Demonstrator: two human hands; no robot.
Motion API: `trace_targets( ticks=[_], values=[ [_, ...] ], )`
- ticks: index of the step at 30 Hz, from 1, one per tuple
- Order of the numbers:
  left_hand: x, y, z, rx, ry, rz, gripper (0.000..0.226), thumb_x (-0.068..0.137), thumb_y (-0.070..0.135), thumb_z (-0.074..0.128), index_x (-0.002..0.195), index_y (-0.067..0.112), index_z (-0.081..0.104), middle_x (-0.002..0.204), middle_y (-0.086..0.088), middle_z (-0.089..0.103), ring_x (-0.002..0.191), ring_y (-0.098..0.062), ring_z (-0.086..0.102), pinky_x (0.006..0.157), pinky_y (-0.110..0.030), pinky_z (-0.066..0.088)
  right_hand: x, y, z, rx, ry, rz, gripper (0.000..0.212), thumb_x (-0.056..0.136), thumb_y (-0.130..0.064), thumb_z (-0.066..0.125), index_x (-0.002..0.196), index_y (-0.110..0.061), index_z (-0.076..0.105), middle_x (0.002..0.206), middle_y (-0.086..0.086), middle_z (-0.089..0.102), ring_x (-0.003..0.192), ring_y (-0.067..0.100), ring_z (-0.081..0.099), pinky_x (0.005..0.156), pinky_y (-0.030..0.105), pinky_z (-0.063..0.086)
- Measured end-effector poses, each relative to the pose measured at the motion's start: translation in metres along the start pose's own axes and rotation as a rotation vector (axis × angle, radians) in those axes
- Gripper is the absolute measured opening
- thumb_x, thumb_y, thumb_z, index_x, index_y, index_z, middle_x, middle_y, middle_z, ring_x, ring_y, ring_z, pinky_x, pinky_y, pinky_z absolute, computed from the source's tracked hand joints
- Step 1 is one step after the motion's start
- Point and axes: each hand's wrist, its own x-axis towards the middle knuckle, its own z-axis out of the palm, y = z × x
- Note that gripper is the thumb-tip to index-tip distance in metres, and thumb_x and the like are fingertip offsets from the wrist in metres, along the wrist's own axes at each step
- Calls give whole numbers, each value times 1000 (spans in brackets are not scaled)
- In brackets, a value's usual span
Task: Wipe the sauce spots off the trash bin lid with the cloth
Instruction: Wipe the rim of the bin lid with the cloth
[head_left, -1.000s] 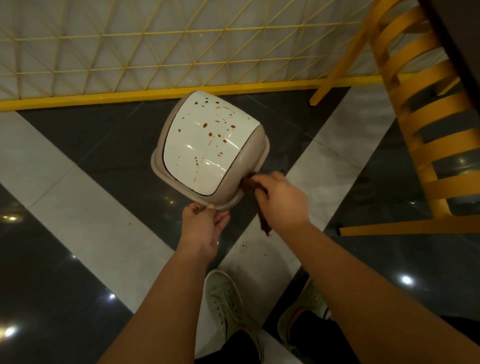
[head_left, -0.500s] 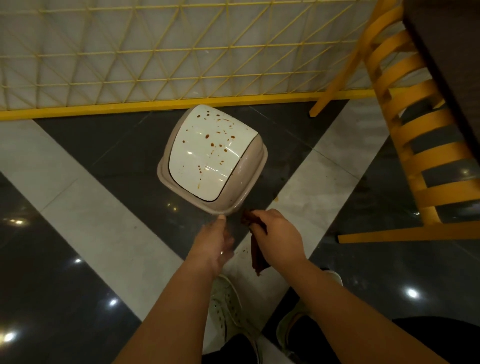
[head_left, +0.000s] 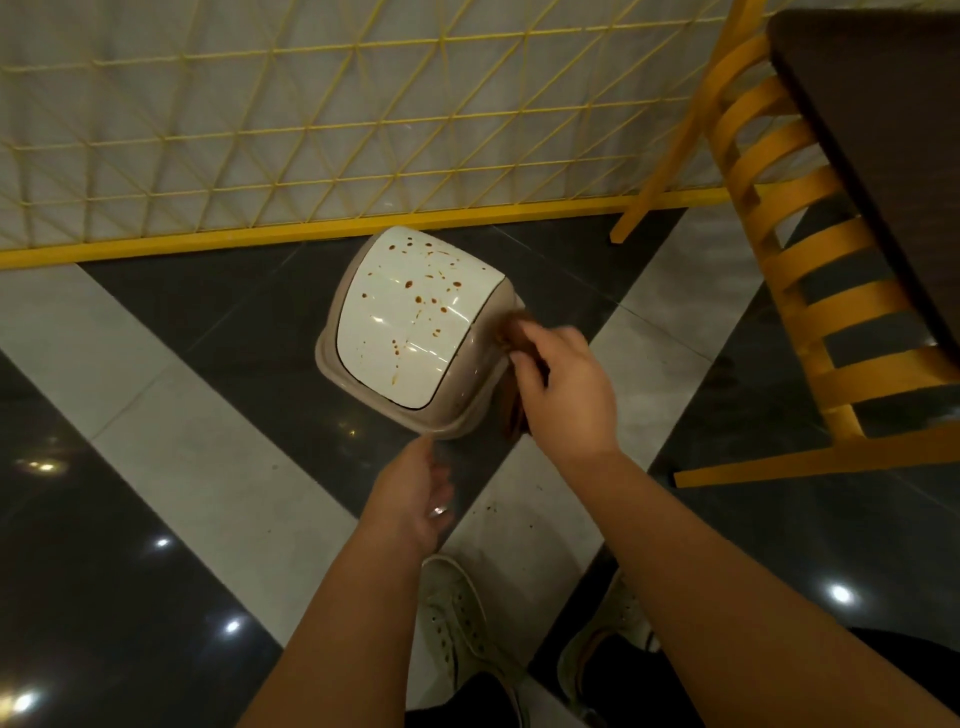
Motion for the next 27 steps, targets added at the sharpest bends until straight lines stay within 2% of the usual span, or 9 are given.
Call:
trace_targets(
  ticks=[3,8,10,14,18,20,22,25,27],
  values=[
    [7,6,0,-66,55,22,15,95,27,56,101,14,60,112,-9,63,105,-24,57,90,-41,45,10,-14,10,-32,-43,-106,34,93,-26,53,127,-26,55,113,0,55,91,16,59,75,32,54],
    [25,7,0,-154,86,69,25,87,29,67,104,12,69,98,-6,72,88,-15,66,67,-28,49,-23,-2,30,-183,-255,-352,32,91,-23,57,122,-26,59,111,2,59,87,20,62,71,30,56],
    [30,5,-1,-162,82,64,27,88,29,66,109,13,68,102,-4,72,94,-15,66,77,-31,47,-20,3,28,-189,-233,-373,31,89,-21,58,120,-24,62,108,4,61,83,21,63,66,32,56],
    [33,9,-5,-234,47,95,19,92,29,62,105,16,64,108,-5,69,109,-20,62,102,-40,44,8,-2,20,-63,17,-269,32,88,-17,61,120,-19,62,106,5,60,82,16,60,64,25,51],
    [34,15,-3,-267,-26,123,42,94,24,60,133,10,53,125,-10,64,120,-24,57,109,-44,39,-9,-2,35,-164,-201,-301,33,89,-20,60,121,-23,61,108,2,59,87,18,61,72,29,55],
    [36,13,2,-228,-82,129,40,95,24,58,132,11,55,124,-10,65,119,-23,58,106,-41,40,-25,8,40,-187,-308,-328,31,90,-21,57,121,-24,61,107,2,59,84,18,61,70,27,54],
    [38,9,9,-195,-125,124,39,94,24,59,131,11,57,123,-9,66,120,-24,58,101,-38,42,-33,21,36,-115,-234,-254,30,91,-20,56,120,-24,62,104,1,59,83,15,60,70,22,51],
    [40,6,22,-206,-166,100,45,94,22,60,136,12,51,130,-9,60,123,-26,54,100,-38,41,-23,36,22,26,-1,38,30,93,-21,54,122,-24,59,104,-5,55,86,6,53,76,15,45],
    [40,9,31,-248,-170,98,46,94,20,60,138,12,49,132,-10,59,121,-24,55,100,-38,41,-7,41,19,8,19,139,32,94,-25,52,126,-26,56,107,-6,52,89,4,50,78,16,42]
  ],
)
